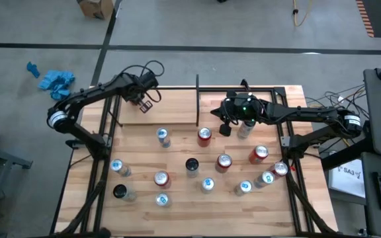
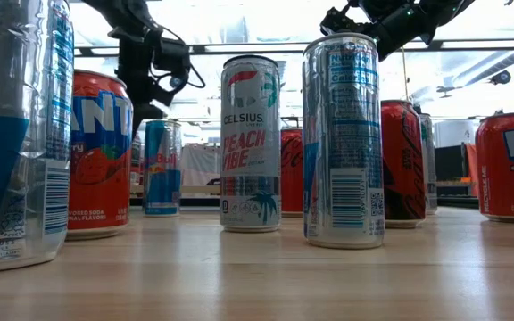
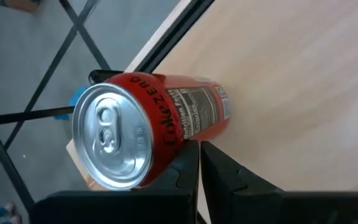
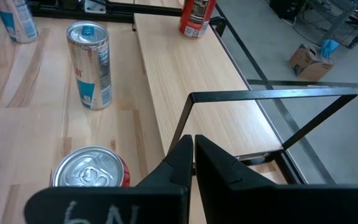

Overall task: Place canned beverage on shelf
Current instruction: Put the red/black soda can on the shelf

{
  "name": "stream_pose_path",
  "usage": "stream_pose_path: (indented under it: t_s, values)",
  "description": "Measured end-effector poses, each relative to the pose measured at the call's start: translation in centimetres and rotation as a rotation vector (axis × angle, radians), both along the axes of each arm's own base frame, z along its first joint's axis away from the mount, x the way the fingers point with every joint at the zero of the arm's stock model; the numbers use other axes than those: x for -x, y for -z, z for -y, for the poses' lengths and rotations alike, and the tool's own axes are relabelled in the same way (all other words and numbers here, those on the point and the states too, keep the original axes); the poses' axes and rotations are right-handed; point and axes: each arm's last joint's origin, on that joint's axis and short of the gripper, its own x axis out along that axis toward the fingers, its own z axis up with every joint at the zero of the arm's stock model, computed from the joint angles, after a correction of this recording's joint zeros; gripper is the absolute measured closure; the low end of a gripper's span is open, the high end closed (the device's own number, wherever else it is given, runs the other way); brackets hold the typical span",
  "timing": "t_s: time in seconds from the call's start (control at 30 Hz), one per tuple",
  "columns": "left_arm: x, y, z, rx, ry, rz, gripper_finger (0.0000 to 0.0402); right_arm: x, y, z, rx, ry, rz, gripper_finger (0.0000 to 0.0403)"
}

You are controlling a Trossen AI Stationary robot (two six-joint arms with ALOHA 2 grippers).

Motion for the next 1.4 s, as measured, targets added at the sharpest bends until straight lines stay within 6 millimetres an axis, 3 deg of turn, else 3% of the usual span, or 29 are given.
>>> stream_pose_path:
  t_s: [0.67, 1.4]
  values:
    - [1.0, 0.1, -2.1, -0.084, -0.124, 0.027, 0.0402, 0.0, 0.0, 0.0, 0.002, -0.001, -0.001, 0.0394]
    - [1.2, 0.1, -2.1, -0.101, -0.185, 0.035, 0.0402, 0.0, 0.0, 0.0, 0.002, -0.001, -0.001, 0.0394]
